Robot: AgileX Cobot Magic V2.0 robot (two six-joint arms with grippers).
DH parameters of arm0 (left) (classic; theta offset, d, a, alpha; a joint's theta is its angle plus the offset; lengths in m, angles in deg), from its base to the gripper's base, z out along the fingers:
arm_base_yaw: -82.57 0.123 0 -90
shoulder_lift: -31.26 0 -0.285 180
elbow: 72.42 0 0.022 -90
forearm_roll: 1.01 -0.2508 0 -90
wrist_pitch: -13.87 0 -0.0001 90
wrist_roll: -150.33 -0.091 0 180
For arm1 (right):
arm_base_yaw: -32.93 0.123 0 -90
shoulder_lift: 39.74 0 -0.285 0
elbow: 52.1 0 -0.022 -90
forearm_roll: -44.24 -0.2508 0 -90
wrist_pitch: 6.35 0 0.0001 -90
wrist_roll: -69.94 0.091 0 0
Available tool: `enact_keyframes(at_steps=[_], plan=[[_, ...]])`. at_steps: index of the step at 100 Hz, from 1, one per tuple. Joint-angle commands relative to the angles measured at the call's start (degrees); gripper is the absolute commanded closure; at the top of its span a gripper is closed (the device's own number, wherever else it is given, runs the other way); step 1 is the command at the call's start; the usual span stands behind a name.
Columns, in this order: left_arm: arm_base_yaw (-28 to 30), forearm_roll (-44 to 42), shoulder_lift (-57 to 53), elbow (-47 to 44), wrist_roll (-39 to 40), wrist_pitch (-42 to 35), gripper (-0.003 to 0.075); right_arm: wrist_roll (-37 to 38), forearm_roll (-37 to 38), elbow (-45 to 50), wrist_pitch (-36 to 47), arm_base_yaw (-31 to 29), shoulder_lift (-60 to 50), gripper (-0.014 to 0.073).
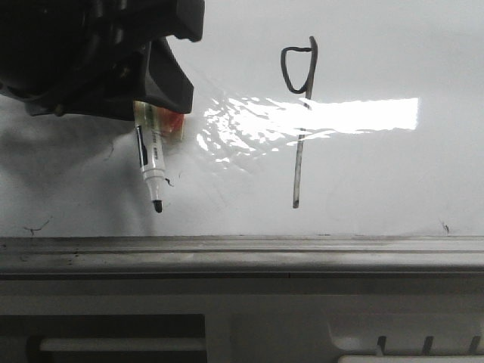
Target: Write number 9 on whiteboard
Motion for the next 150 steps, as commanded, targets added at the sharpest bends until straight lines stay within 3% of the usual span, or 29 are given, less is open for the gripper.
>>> enact_keyframes(at_steps=[1,18,29,43,52,65,88,150], plan=[[0.64,-0.01,-0.78,0.93,0.32,-5.77,0.0335,-0.43,-0.65,-1.54,3.78,-0.2,0.12,0.0656],[0.17,0.36,-7.55,0.8,0.02,-5.28,0.0267,-0.43,3.55,-1.54,3.68,-0.2,-0.13,0.0656],[-2.24,0.59,-15.6,-1.36,-4.61,-5.92,0.0264,-0.43,5.65,0.31,3.46,-1.13,-1.52,0.0639],[-5.7,0.59,-27.21,-5.89,-8.72,-6.36,0.0301,-0.43,7.22,6.12,3.44,-9.03,-6.06,0.0635],[-7.24,0.59,-33.88,-8.55,-9.86,-5.28,0.0428,-0.43,10.85,10.29,4.28,-15.67,-8.72,0.0636],[-8.27,0.59,-42.09,-12.55,-10.21,-3.11,0.0742,-0.43,11.74,14.89,3.7,-22.43,-10.82,0.0636],[-8.27,0.67,-48.74,-16.72,-10.37,-2.29,0.0738,-0.43,11.75,15.71,0.77,-24.39,-11.09,0.064],[-8.01,-0.01,-48.86,-18.02,-10.37,-3.63,0.0738,-0.43,11.75,15.71,0.77,-24.39,-11.09,0.064]])
